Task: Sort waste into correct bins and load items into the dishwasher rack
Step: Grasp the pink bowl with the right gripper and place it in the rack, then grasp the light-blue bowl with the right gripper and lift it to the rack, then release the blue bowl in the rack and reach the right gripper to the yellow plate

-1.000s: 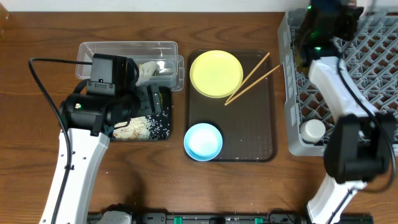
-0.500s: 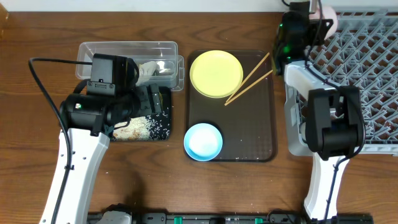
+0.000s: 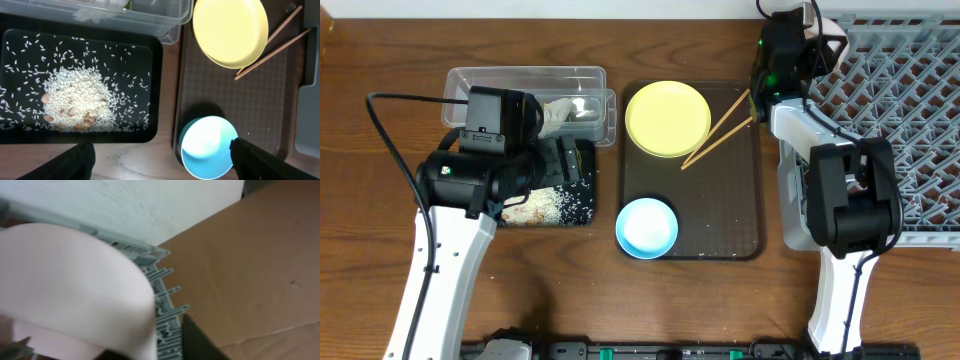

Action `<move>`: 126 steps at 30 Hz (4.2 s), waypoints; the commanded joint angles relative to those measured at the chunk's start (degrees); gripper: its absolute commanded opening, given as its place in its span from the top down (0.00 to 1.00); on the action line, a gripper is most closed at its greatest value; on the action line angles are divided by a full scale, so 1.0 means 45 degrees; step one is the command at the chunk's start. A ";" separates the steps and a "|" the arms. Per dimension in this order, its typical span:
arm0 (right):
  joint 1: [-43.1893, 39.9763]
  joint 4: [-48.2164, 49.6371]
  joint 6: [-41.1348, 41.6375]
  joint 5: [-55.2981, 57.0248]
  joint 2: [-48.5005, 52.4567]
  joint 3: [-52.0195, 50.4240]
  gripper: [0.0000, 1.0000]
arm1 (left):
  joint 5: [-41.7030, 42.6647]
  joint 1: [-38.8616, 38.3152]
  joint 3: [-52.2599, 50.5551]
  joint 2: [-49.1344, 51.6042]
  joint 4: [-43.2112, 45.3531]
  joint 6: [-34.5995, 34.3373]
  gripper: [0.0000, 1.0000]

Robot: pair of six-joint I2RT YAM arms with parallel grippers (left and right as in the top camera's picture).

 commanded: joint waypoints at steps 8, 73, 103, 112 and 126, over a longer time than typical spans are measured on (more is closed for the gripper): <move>0.1943 0.1151 -0.0661 0.0962 -0.0223 0.0073 0.50 | -0.0073 0.0049 0.0068 0.0049 -0.0019 0.0068 0.11; 0.0175 -1.8102 1.3867 -0.9763 -1.1322 -0.1379 0.99 | -0.0073 0.0049 0.0068 0.0049 -0.0019 0.0068 0.11; 0.0359 -1.5412 1.1749 0.2336 -0.4653 -0.1404 0.99 | -0.0073 0.0049 0.0068 0.0049 -0.0019 0.0068 0.11; 0.0534 -1.5251 1.1744 0.1146 -0.3934 -0.1433 0.99 | -0.0073 0.0049 0.0068 0.0049 -0.0019 0.0068 0.11; 0.2346 -1.5305 1.0758 0.1137 -0.3876 -0.1467 0.33 | -0.0073 0.0049 0.0068 0.0049 -0.0019 0.0068 0.11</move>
